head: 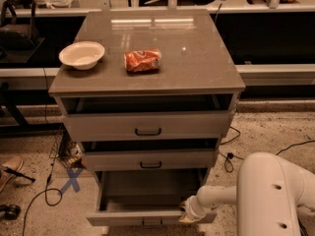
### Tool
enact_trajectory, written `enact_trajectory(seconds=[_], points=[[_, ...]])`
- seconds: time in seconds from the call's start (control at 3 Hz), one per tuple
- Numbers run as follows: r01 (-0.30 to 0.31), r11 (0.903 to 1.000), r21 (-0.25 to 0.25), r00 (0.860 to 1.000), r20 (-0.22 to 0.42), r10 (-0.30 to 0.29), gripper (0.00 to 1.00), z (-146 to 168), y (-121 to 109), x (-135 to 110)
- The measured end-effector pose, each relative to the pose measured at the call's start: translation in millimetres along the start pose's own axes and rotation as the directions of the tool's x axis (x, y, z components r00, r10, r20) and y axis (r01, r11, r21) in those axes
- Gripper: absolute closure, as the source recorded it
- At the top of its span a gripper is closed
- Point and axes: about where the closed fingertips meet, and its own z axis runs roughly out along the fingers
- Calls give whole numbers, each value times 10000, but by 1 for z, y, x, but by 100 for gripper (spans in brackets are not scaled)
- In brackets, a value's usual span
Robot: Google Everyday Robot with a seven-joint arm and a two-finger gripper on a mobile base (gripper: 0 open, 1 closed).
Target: Open bottom drawer
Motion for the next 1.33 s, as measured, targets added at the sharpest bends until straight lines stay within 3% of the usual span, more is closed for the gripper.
enact_trajectory(seconds=[0.33,1.33], points=[[3,10000,-33,10000,5,-3,82,1,2,0],[3,9999,-126,10000,28,-2,12,6,6,-1]])
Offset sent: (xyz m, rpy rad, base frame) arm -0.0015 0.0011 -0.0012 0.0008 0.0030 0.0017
